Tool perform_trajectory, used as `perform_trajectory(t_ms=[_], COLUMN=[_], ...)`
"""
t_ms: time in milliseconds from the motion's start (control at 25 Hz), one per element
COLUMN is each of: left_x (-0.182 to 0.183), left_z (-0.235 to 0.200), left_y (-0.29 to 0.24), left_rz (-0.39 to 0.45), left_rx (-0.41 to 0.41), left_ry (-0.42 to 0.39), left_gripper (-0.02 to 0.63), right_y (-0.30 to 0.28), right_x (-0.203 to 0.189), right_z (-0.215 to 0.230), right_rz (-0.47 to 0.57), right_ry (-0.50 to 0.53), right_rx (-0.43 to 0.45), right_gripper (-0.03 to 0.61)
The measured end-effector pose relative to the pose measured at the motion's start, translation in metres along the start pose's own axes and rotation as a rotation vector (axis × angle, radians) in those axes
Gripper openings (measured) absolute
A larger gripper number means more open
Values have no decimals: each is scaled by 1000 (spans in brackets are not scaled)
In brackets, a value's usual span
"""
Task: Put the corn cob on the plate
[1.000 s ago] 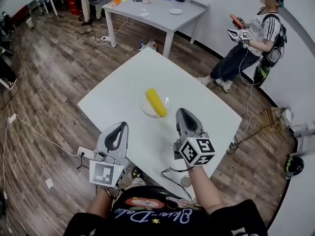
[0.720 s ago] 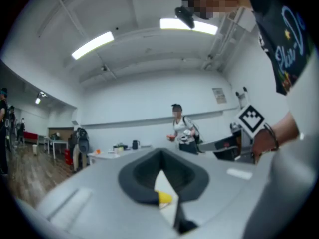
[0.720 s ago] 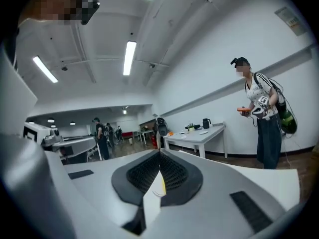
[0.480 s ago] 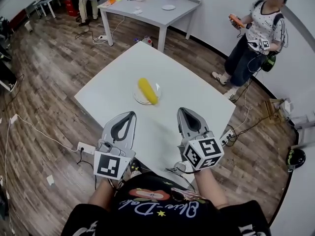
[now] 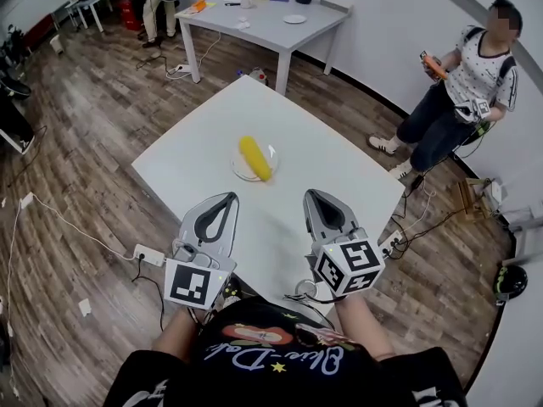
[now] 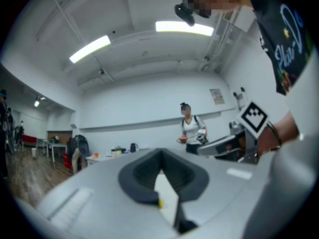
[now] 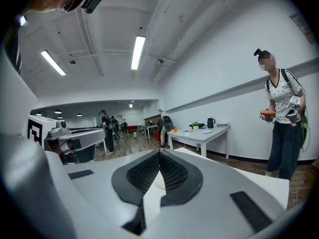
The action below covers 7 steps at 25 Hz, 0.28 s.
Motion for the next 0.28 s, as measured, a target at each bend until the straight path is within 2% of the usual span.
perform_trajectory(t_ms=[280], left_x=[2], left_z=[3], left_y=[-3], left_rz=[-5], left_rx=[-8], left_ry=[-7], left_gripper=[3], right_y=[-1], right_x=[5], right_z=[-2], right_rz=[12], right_ry=[-1], right_rx=[11], right_gripper=[14])
Point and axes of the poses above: the fingertips, and each gripper's own axes: y backward along the fingers, z to its right, x out of its top, the point moved 3 cm from there along y, backward along the fingers, and after that the axes turned 9 degrees about z, right-handed, at the moved point
